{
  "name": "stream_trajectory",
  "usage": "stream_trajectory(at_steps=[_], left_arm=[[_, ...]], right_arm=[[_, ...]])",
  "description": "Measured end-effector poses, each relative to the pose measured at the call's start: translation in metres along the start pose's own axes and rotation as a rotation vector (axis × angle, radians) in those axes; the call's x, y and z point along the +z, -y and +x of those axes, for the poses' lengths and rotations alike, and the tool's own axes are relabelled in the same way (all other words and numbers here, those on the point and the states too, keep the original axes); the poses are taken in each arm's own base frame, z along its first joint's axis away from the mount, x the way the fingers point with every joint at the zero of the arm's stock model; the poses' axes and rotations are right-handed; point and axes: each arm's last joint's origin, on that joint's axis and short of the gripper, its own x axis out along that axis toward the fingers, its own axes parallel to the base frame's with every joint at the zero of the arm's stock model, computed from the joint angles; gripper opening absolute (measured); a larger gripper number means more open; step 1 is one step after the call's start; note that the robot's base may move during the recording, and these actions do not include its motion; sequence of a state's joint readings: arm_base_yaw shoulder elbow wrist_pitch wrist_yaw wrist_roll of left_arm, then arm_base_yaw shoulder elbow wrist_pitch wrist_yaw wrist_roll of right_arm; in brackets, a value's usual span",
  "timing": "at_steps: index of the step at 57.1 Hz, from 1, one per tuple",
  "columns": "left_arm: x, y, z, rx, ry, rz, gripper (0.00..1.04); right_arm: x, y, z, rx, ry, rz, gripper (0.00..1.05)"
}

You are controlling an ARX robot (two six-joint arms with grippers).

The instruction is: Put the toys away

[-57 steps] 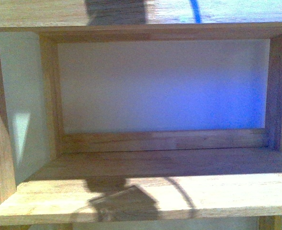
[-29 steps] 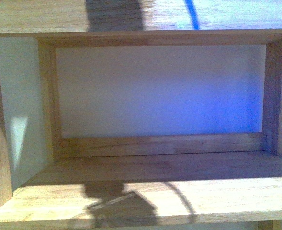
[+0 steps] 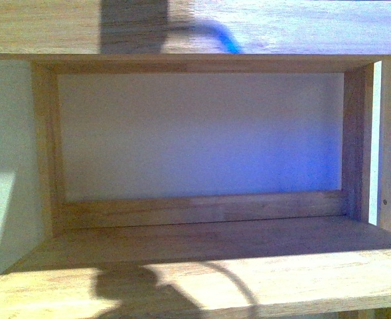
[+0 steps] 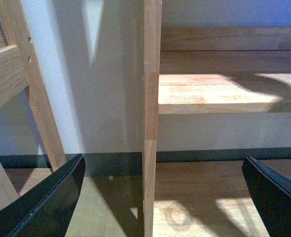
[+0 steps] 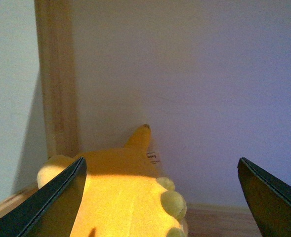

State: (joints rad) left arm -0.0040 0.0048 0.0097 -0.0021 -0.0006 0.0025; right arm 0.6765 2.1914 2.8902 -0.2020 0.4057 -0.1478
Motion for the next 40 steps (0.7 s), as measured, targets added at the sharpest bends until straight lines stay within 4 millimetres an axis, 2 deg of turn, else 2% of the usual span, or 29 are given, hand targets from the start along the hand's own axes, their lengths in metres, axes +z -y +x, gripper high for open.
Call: stream_trajectory(at_steps=[4, 7, 12, 16, 19, 23, 27, 34, 40], left_arm=[[0.0, 0.0, 0.0, 0.0, 0.0, 0.0, 0.99], [0.0, 0.0, 0.0, 0.0, 0.0, 0.0, 0.99], [0.0, 0.0, 0.0, 0.0, 0.0, 0.0, 0.99], [0.0, 0.0, 0.0, 0.0, 0.0, 0.0, 0.99], [0.0, 0.0, 0.0, 0.0, 0.0, 0.0, 0.99], [0.0, 0.0, 0.0, 0.0, 0.0, 0.0, 0.99], [0.0, 0.0, 0.0, 0.0, 0.0, 0.0, 0.99], [0.0, 0.0, 0.0, 0.0, 0.0, 0.0, 0.99], [0.0, 0.0, 0.0, 0.0, 0.0, 0.0, 0.99]], right_arm=[[0.009, 0.004, -0.004, -0.032, 0.003, -0.002, 1.04], [0.013, 0.006, -0.006, -0.042, 0.005, -0.003, 1.03], [0.027, 0.012, -0.012, -0.074, 0.011, -0.023, 0.92], [0.032, 0.014, -0.015, -0.085, 0.011, -0.027, 0.96], [0.039, 0.017, -0.018, -0.097, 0.015, -0.033, 1.04], [0.049, 0.021, -0.024, -0.136, 0.035, -0.03, 0.97], [0.059, 0.027, -0.031, -0.174, 0.053, -0.027, 0.98], [0.079, 0.04, -0.052, -0.253, 0.084, -0.032, 0.98], [0.097, 0.053, -0.079, -0.323, 0.115, -0.03, 0.98]])
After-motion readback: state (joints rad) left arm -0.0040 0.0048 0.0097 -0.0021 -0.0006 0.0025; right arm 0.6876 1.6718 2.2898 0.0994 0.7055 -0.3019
